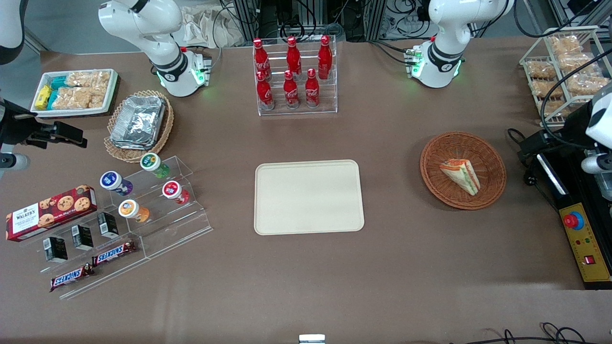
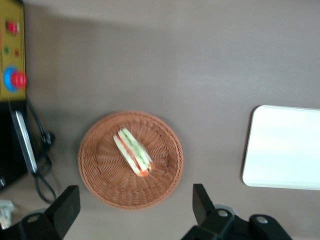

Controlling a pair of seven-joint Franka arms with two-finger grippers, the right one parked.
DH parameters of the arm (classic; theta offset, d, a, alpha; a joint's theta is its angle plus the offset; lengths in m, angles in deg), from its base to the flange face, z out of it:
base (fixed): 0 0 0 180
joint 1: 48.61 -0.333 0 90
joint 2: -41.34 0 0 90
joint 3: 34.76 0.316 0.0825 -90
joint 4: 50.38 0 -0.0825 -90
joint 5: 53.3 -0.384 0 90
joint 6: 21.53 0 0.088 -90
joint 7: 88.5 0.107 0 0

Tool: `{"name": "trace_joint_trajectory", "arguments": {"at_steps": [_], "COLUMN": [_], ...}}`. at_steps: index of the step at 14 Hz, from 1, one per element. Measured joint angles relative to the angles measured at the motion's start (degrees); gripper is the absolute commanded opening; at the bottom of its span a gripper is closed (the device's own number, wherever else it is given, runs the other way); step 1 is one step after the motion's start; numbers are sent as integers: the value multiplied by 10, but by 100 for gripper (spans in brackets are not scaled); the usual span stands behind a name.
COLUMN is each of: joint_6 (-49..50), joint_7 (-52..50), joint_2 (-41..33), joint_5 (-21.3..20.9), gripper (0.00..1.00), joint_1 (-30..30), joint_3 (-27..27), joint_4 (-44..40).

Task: Place sandwich from basket to tray
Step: 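Move the left gripper over the sandwich in the wicker basket, then lower the left gripper and close it on the wrapped sandwich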

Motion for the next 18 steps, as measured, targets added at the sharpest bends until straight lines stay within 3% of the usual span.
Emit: {"name": "trace_joint_trajectory", "arguments": {"at_steps": [2, 7, 9, 18], "joint_6": [-13, -183, -231, -436], "joint_7": [-36, -183, -237, -402], "joint_2": [-4, -68, -80, -46], "joint_5": [0, -2, -24, -41], "gripper": [100, 100, 100, 100], "joint_1": [0, 0, 1, 1], "joint_3": [-1, -13, -26, -33], "joint_4": [36, 255, 325, 477]}}
